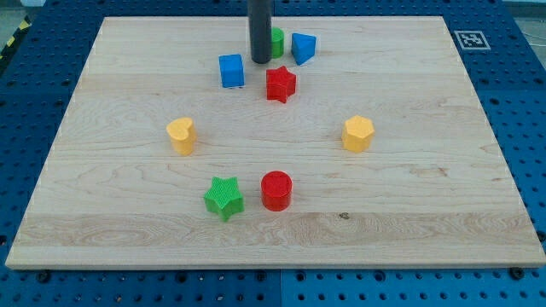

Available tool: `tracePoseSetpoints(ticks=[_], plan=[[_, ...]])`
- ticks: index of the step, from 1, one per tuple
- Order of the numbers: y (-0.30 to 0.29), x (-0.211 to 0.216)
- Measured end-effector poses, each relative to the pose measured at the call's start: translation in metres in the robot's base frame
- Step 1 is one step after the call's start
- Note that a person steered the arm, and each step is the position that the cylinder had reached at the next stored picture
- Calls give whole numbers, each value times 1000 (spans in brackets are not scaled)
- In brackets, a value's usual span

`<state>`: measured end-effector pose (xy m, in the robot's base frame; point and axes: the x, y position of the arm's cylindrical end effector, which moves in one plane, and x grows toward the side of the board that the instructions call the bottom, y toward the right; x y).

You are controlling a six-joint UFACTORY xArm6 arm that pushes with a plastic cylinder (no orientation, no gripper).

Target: Place the red star diagonally to the blue triangle

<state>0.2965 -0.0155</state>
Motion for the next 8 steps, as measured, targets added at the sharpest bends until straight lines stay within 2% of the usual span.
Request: tracePoseSetpoints(ticks=[3,8], plan=[[-6,24],[-46,24]])
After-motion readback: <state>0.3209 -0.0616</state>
